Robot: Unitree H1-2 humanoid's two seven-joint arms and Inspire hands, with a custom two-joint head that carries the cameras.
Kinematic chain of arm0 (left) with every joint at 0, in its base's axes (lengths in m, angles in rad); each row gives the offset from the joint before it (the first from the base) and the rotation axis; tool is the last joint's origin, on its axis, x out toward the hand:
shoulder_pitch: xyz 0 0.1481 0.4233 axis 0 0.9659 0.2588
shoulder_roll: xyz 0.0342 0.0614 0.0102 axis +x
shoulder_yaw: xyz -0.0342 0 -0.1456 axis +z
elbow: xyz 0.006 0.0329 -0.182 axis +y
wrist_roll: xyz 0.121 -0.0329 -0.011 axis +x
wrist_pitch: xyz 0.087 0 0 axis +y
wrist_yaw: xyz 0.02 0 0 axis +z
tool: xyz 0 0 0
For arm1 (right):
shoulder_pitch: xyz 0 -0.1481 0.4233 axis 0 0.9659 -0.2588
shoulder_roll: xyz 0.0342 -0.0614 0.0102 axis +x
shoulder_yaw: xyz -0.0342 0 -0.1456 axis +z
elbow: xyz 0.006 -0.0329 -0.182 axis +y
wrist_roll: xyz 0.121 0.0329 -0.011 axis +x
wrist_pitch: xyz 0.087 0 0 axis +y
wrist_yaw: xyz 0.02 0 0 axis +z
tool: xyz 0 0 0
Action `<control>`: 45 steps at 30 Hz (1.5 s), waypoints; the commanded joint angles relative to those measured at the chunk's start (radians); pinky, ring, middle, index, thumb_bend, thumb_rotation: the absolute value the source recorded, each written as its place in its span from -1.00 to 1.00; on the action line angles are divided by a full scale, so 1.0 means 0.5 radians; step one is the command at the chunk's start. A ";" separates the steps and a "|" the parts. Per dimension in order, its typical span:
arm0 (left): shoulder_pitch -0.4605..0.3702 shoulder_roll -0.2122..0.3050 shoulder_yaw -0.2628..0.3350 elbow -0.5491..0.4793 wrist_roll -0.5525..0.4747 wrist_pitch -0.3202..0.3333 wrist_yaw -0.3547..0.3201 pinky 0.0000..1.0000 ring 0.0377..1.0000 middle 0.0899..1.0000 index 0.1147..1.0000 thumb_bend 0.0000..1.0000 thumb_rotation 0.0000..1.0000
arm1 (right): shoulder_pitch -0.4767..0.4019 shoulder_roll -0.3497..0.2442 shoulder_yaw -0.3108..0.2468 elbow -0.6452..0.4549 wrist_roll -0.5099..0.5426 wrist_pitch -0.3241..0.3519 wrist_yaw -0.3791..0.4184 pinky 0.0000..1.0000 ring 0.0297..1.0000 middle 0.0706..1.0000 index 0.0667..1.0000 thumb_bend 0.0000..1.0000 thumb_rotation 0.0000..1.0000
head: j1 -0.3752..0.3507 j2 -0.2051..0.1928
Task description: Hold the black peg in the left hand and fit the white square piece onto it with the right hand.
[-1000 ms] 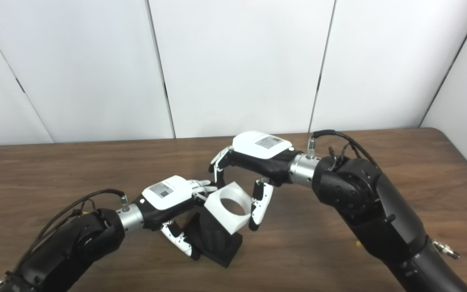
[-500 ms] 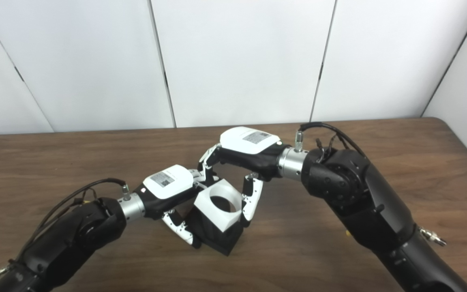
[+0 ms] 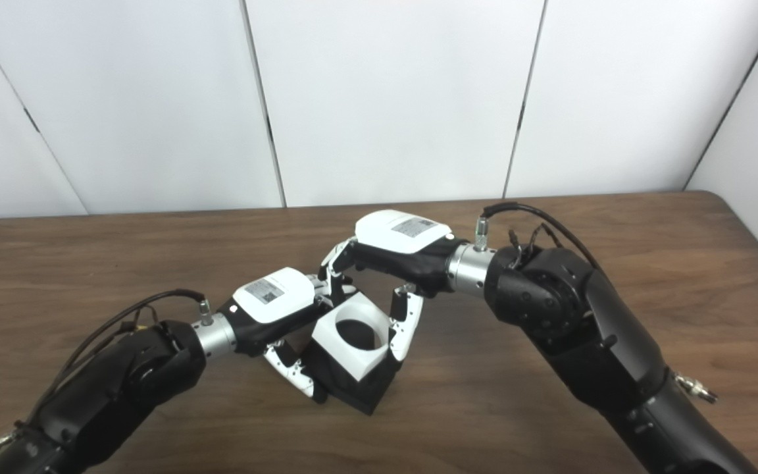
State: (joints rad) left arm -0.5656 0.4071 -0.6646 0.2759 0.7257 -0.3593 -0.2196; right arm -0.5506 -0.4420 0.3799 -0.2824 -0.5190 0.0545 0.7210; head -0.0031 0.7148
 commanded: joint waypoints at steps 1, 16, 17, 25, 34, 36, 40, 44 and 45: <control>0.079 -0.029 -0.104 0.042 0.166 0.069 -0.162 0.79 0.93 0.86 -0.15 0.04 -0.84 | -0.064 0.012 0.005 0.004 0.001 -0.070 -0.040 0.39 0.63 0.53 -0.12 0.05 -0.73 | -0.002 0.002; 0.086 -0.039 -0.107 0.015 0.155 0.107 -0.191 0.81 0.92 0.87 -0.15 0.04 -0.84 | -0.033 0.090 0.028 0.163 -0.030 -0.102 -0.138 0.39 0.63 0.52 -0.12 0.05 -0.73 | 0.023 0.013; 0.085 -0.038 -0.110 0.013 0.162 0.110 -0.193 0.81 0.93 0.87 -0.15 0.04 -0.84 | -0.030 0.097 0.027 0.174 -0.030 -0.103 -0.143 0.39 0.63 0.52 -0.12 0.05 -0.73 | 0.023 0.013; 0.094 -0.041 -0.100 0.004 0.145 0.111 -0.195 0.82 0.95 0.87 -0.15 0.04 -0.84 | -0.025 0.133 0.030 0.228 -0.036 -0.124 -0.173 0.37 0.62 0.52 -0.12 0.04 -0.73 | 0.021 0.023; 0.086 -0.031 -0.101 0.003 0.154 0.096 -0.183 0.80 0.94 0.87 -0.15 0.04 -0.84 | -0.044 0.101 0.048 0.210 -0.075 -0.056 -0.098 0.29 0.59 0.55 0.20 0.59 -0.53 | 0.024 0.027; 0.083 -0.031 -0.099 0.019 0.155 0.077 -0.160 0.77 0.93 0.86 -0.15 0.04 -0.84 | -0.048 0.089 0.042 0.204 -0.068 -0.046 -0.081 0.29 0.60 0.57 0.37 0.79 -0.44 | 0.013 0.023; 0.082 -0.031 -0.090 0.025 0.133 0.089 -0.179 0.79 0.93 0.87 -0.15 0.04 -0.84 | -0.058 0.064 0.034 0.190 -0.066 -0.030 -0.049 0.33 0.62 0.60 0.47 0.88 -0.39 | 0.011 0.023; 0.078 -0.030 -0.089 0.018 0.130 0.110 -0.208 0.82 0.93 0.87 -0.15 0.04 -0.84 | -0.061 0.047 0.027 0.181 -0.069 -0.023 -0.026 0.34 0.63 0.62 0.48 0.89 -0.37 | 0.012 0.024; 0.077 -0.029 -0.088 0.017 0.129 0.111 -0.211 0.82 0.92 0.86 -0.15 0.04 -0.84 | -0.060 0.046 0.023 0.180 -0.068 -0.021 -0.026 0.35 0.64 0.63 0.48 0.89 -0.37 | 0.012 0.024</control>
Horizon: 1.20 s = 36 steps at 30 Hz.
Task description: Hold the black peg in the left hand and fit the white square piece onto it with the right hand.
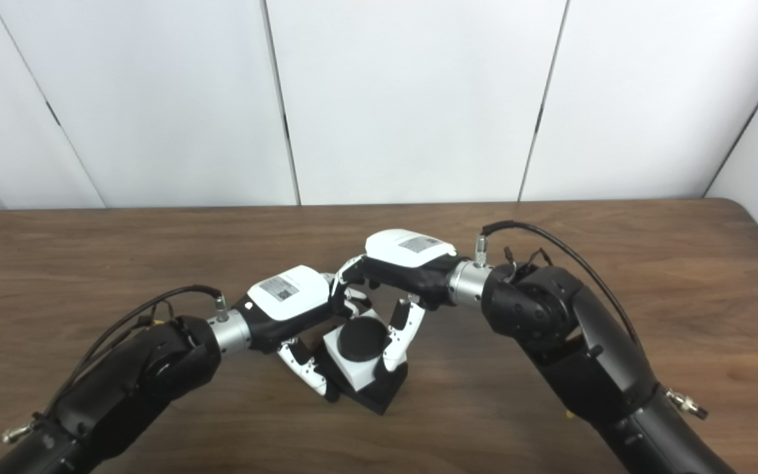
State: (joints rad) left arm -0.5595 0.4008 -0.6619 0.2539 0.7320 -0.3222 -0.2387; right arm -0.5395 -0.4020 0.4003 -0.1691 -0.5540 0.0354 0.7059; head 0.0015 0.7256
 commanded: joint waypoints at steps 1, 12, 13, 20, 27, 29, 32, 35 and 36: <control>0.065 -0.015 -0.093 0.059 0.118 0.039 -0.175 0.82 0.92 0.86 -0.15 0.04 -0.84 | -0.079 -0.036 -0.026 -0.046 0.004 0.017 -0.001 0.35 0.64 0.63 0.48 0.90 -0.38 | 0.002 0.003; 0.062 -0.008 -0.092 0.064 0.129 0.030 -0.163 0.78 0.88 0.83 -0.15 0.04 -0.84 | -0.080 -0.067 -0.099 -0.056 0.003 0.005 -0.035 0.34 0.61 0.62 0.42 0.66 -0.78 | 0.003 0.012; 0.063 -0.007 -0.089 0.063 0.126 0.031 -0.164 0.78 0.89 0.83 -0.15 0.04 -0.84 | -0.080 -0.076 -0.108 -0.070 0.003 0.025 -0.026 0.34 0.61 0.62 0.42 0.66 -0.79 | 0.003 0.014; 0.063 0.007 -0.081 0.060 0.115 0.028 -0.172 0.79 0.90 0.82 -0.15 0.04 -0.84 | -0.065 -0.156 -0.171 -0.190 0.023 0.092 0.006 0.37 0.63 0.66 0.47 0.63 -0.88 | -0.011 0.021; 0.068 0.019 -0.072 0.050 0.106 0.021 -0.176 0.78 0.89 0.83 -0.15 0.04 -0.84 | -0.022 -0.267 -0.246 -0.284 0.031 0.102 0.000 0.34 0.62 0.66 0.48 0.66 -0.87 | -0.043 0.027; 0.070 0.022 -0.070 0.046 0.106 0.026 -0.183 0.79 0.89 0.82 -0.15 0.04 -0.84 | -0.011 -0.293 -0.279 -0.294 0.044 0.100 -0.005 0.33 0.61 0.66 0.47 0.67 -0.89 | -0.051 0.026; 0.072 0.026 -0.065 0.043 0.105 0.028 -0.185 0.79 0.88 0.82 -0.15 0.04 -0.84 | 0.002 -0.335 -0.325 -0.292 0.065 0.087 -0.012 0.30 0.59 0.67 0.47 0.65 -0.89 | -0.060 0.025; 0.075 0.028 -0.058 0.044 0.102 0.025 -0.181 0.78 0.88 0.81 -0.15 0.04 -0.84 | 0.023 -0.360 -0.375 -0.286 0.075 0.086 -0.036 0.32 0.59 0.67 0.47 0.65 -0.89 | -0.071 0.020; 0.074 0.029 -0.058 0.044 0.101 0.024 -0.185 0.78 0.88 0.82 -0.15 0.04 -0.84 | 0.038 -0.364 -0.399 -0.282 0.078 0.091 -0.054 0.32 0.59 0.66 0.46 0.65 -0.88 | -0.071 0.020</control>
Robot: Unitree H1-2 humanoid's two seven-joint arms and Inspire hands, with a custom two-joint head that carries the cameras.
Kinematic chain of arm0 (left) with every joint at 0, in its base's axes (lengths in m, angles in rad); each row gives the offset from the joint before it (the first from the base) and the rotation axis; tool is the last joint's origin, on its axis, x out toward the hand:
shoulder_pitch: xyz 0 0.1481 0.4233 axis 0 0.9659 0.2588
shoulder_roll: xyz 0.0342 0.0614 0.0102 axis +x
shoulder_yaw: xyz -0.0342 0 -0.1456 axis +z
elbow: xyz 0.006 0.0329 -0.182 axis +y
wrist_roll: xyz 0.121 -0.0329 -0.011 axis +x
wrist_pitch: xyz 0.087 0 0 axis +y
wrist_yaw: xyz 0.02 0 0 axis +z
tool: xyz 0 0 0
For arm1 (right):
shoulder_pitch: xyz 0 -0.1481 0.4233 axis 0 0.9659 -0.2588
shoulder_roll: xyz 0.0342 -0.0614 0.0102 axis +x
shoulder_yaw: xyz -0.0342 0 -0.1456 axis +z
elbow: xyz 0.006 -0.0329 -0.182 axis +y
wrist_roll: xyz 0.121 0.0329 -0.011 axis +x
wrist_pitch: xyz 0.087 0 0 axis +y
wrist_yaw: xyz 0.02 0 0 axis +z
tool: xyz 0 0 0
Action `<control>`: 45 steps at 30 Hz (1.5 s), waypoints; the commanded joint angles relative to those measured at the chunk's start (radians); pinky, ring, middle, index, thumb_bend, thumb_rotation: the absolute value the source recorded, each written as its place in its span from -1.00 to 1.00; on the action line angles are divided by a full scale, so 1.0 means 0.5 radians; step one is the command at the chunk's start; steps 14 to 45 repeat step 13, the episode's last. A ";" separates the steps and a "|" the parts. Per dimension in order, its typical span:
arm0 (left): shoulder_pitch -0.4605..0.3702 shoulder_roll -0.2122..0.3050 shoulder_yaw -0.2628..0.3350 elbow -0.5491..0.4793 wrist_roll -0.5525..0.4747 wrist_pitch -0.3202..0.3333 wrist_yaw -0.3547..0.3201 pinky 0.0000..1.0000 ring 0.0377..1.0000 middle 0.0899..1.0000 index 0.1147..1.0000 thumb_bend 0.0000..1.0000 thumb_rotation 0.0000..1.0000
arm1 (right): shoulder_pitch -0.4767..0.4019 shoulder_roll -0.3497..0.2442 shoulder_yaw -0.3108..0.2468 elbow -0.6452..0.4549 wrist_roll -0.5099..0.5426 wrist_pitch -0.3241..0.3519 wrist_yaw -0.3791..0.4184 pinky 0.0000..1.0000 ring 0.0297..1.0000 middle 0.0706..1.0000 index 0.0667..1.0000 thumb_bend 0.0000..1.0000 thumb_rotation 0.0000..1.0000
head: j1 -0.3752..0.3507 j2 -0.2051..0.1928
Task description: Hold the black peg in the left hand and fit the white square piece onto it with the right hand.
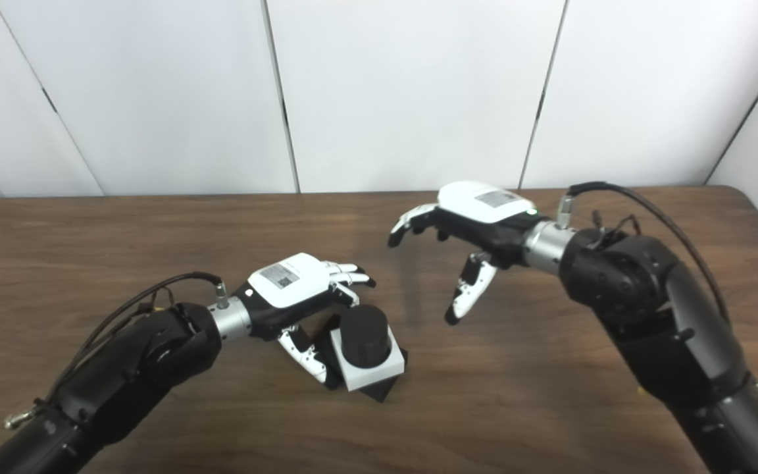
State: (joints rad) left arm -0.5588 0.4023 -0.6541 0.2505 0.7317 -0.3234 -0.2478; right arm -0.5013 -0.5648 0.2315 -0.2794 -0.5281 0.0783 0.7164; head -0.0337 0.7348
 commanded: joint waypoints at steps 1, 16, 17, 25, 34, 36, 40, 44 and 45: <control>0.073 0.027 -0.073 0.051 0.099 0.025 -0.169 0.78 0.88 0.82 -0.15 0.04 -0.84 | -0.019 -0.038 -0.087 -0.055 0.030 0.005 -0.102 0.31 0.58 0.66 0.45 0.64 -0.89 | -0.007 0.001; 0.081 0.033 -0.055 0.026 0.091 0.030 -0.177 0.77 0.88 0.82 -0.15 0.04 -0.85 | 0.404 0.250 -0.460 -0.109 0.086 -0.008 -0.721 0.17 0.36 0.40 0.25 0.45 -1.00 | -0.020 -0.002; 0.081 0.033 -0.055 0.026 0.091 0.030 -0.177 0.77 0.88 0.82 -0.15 0.04 -0.85 | 0.404 0.250 -0.460 -0.109 0.086 -0.008 -0.721 0.17 0.36 0.40 0.25 0.45 -1.00 | -0.020 -0.002; 0.081 0.033 -0.055 0.026 0.091 0.030 -0.177 0.77 0.88 0.82 -0.15 0.04 -0.85 | 0.404 0.250 -0.460 -0.109 0.086 -0.008 -0.721 0.17 0.36 0.40 0.25 0.45 -1.00 | -0.020 -0.002; 0.081 0.033 -0.055 0.026 0.091 0.030 -0.177 0.77 0.88 0.82 -0.15 0.04 -0.85 | 0.404 0.250 -0.460 -0.109 0.086 -0.008 -0.721 0.17 0.36 0.40 0.25 0.45 -1.00 | -0.020 -0.002; 0.081 0.033 -0.055 0.026 0.091 0.030 -0.177 0.77 0.88 0.82 -0.15 0.04 -0.85 | 0.404 0.250 -0.460 -0.109 0.086 -0.008 -0.721 0.17 0.36 0.40 0.25 0.45 -1.00 | -0.020 -0.002; 0.081 0.033 -0.055 0.026 0.091 0.030 -0.177 0.77 0.88 0.82 -0.15 0.04 -0.85 | 0.404 0.250 -0.460 -0.109 0.086 -0.008 -0.721 0.17 0.36 0.40 0.25 0.45 -1.00 | -0.020 -0.002; 0.081 0.033 -0.055 0.026 0.091 0.030 -0.177 0.77 0.88 0.82 -0.15 0.04 -0.85 | 0.404 0.250 -0.460 -0.109 0.086 -0.008 -0.721 0.17 0.36 0.40 0.25 0.45 -1.00 | -0.020 -0.002; 0.081 0.033 -0.055 0.026 0.091 0.030 -0.177 0.77 0.88 0.82 -0.15 0.04 -0.85 | 0.404 0.250 -0.460 -0.109 0.086 -0.008 -0.721 0.17 0.36 0.40 0.25 0.45 -1.00 | -0.020 -0.002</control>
